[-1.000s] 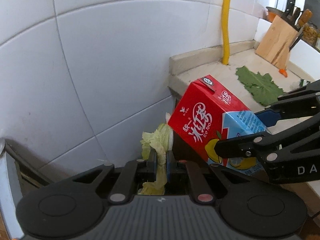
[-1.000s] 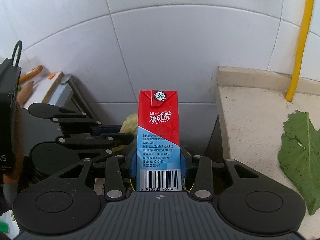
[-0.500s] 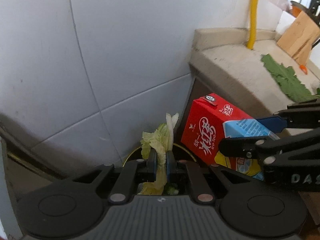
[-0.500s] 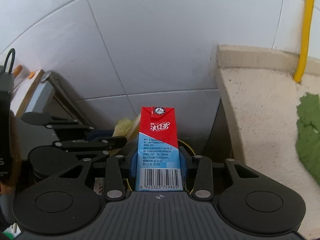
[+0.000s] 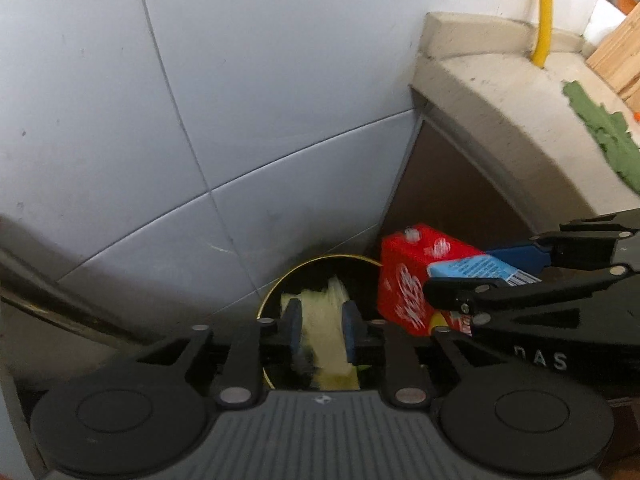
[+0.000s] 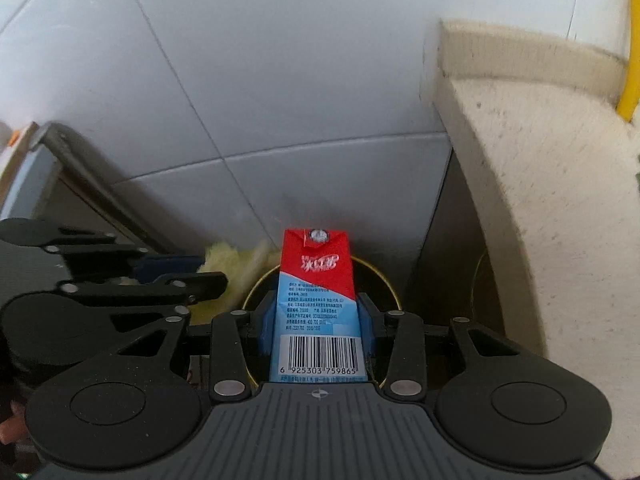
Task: Collect trash
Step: 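Open right tool over bin dropping carton while left tool drops lettuce, then move both open tools back over the counter toward the plastic bag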
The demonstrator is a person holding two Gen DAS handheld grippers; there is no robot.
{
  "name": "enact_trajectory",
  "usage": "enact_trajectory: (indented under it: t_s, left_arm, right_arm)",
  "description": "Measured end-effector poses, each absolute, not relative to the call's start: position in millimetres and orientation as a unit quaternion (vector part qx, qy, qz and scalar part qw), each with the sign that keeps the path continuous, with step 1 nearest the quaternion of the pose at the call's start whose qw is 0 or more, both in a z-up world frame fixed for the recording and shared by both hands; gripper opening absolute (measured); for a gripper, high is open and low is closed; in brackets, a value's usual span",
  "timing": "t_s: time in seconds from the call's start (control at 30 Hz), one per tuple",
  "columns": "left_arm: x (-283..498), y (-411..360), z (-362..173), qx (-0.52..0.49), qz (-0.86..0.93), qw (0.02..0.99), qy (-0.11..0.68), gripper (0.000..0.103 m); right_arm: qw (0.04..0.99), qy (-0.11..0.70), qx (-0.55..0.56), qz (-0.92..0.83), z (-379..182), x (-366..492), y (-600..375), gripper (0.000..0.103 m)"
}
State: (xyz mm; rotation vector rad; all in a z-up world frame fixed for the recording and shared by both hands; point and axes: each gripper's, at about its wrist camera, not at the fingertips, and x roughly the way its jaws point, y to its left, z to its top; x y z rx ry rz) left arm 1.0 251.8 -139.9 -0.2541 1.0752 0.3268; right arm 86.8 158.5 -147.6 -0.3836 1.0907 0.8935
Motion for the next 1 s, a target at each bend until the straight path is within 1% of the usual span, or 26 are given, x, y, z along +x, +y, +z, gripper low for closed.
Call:
enact_trajectory:
  t_s: [0.13,0.27,0.37,0.7,0.9,1.0]
  left_arm:
    - [2.2,252.8,-143.2,-0.117,0.160,0.833,0.516,0.022]
    - [1.7,254.0,-142.6,-0.120,0.163,0.833,0.515,0.023]
    - [2.0,253.8,-141.1,-0.121,0.163,0.835,0.512,0.023]
    - [-3.1,249.7,-129.9,-0.115,0.156,0.852,0.487,0.023]
    - [-3.3,239.8,-123.8,-0.086,0.146,0.866,0.470,0.024]
    - [-6.3,231.2,-117.3,-0.067,0.143,0.877,0.453,0.024]
  right_arm:
    - [0.741,0.513,-0.168,0.399,-163.9,93.7,162.8,0.049]
    - [0.742,0.517,-0.160,0.395,-171.3,95.7,162.2,0.049]
    - [0.748,0.512,-0.164,0.388,-166.9,93.1,156.0,0.049]
    - [0.806,0.422,-0.220,0.351,-120.7,68.4,141.8,0.050]
    - [0.834,0.379,-0.233,0.327,-94.8,52.3,124.7,0.055]
    - [0.845,0.361,-0.238,0.313,-85.0,48.5,114.2,0.059]
